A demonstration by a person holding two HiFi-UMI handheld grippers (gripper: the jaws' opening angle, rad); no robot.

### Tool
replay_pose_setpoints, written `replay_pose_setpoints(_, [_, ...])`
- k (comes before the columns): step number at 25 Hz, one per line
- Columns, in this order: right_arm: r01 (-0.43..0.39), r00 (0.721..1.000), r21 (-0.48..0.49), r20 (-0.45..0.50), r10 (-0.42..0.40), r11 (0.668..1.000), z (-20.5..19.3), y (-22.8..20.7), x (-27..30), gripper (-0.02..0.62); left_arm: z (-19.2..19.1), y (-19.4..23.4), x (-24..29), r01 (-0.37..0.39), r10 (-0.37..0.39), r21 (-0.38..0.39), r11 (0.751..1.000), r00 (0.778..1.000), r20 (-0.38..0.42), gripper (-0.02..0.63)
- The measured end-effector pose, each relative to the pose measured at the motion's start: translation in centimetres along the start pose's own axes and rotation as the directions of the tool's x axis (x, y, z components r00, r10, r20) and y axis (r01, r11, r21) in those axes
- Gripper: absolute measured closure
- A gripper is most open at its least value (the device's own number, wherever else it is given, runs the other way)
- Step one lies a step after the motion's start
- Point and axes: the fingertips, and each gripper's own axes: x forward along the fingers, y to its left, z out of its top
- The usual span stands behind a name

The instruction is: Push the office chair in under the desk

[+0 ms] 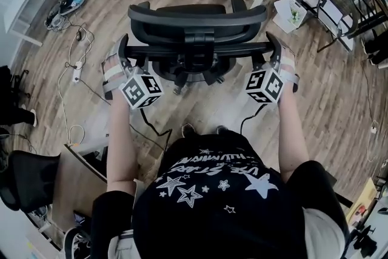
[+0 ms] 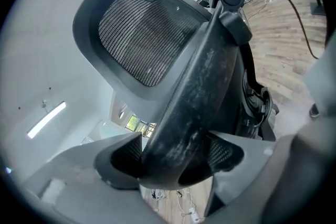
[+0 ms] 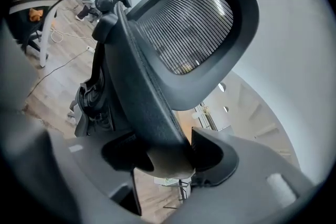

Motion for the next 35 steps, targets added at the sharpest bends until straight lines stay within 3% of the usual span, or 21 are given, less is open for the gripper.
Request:
replay_pose_setpoints(7, [0.007,0.999,0.008,-0.045,-0.007,1.000,0.9,-0.3,0.9,0.327,-0.1,1.2,2.5,0.009,-0.010,0.031,0.999,1.000,0.021,0.238])
replay_pose_setpoints(25, [0.037,0.997,-0.021,-0.060,-0.038,0.999,2.1,-1.3,5.3,0.345,0.3,3.1,10.4,0.019,-0.025,0.108,0.994,0.998,0.062,0.236])
replay_pose_setpoints(35, [0.059,0.996,-0.006,-0.060,-0.059,0.998,0.9,-5.3,12.2,0.348,4.4,4.2,18.4,0.017,-0.029,0.138,0.990,0.996,0.083,0.238])
